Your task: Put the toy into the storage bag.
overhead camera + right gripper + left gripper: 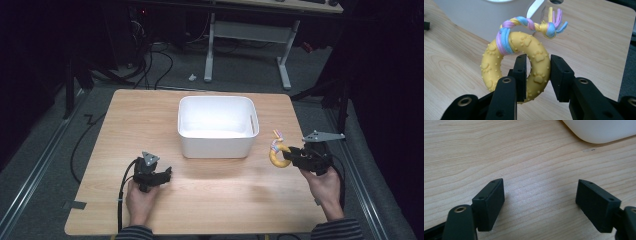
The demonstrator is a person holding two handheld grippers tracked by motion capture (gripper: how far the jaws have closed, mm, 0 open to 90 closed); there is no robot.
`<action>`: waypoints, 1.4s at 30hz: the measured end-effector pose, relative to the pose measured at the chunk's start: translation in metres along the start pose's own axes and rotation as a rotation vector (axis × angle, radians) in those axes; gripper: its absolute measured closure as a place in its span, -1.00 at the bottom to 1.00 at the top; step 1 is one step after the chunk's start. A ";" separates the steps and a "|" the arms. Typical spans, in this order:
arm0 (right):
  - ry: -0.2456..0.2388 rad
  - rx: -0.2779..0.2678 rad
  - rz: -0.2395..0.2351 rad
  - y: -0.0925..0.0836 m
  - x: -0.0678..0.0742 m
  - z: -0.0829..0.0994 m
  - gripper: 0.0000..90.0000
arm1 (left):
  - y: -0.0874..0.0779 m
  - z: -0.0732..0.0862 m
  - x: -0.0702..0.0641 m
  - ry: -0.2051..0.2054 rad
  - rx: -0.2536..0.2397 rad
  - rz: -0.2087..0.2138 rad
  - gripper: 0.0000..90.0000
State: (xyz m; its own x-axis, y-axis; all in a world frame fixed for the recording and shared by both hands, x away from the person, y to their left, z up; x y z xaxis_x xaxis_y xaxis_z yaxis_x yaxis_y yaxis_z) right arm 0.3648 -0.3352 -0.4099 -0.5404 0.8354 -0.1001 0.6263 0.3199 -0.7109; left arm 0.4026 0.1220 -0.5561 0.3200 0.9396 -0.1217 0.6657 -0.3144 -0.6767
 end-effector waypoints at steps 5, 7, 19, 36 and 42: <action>-0.003 -0.013 -0.011 -0.003 -0.004 -0.013 0.51 | 0.000 0.000 0.000 0.000 0.000 0.000 -0.48; -0.010 -0.020 -0.013 -0.005 -0.004 -0.019 0.51 | 0.000 0.000 0.000 0.001 0.000 0.000 -0.48; -0.046 -0.043 -0.011 -0.006 -0.007 -0.059 0.51 | 0.000 0.000 0.000 0.003 -0.001 -0.003 -0.49; -0.093 -0.044 -0.038 0.020 0.005 -0.113 0.51 | 0.000 0.000 -0.001 0.009 0.000 -0.005 -0.50; -0.101 -0.031 -0.038 0.029 0.009 -0.126 0.51 | 0.000 0.000 -0.001 0.008 0.000 -0.006 -0.50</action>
State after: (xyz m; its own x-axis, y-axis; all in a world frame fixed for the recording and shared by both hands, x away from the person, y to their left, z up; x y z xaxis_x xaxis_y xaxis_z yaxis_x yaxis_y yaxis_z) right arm 0.4489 -0.2617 -0.3440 -0.6172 0.7734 -0.1444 0.6206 0.3657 -0.6936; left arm 0.4025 0.1211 -0.5564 0.3215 0.9402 -0.1121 0.6675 -0.3090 -0.6775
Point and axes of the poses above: each handheld gripper's, and its own axes: y roughly forward along the jaws, z roughly out of its underside, x roughly to its left, the point moved 3 cm from there along y, roughly forward along the jaws, and after that the axes turned 8 degrees about -y, right-handed, at the moved point
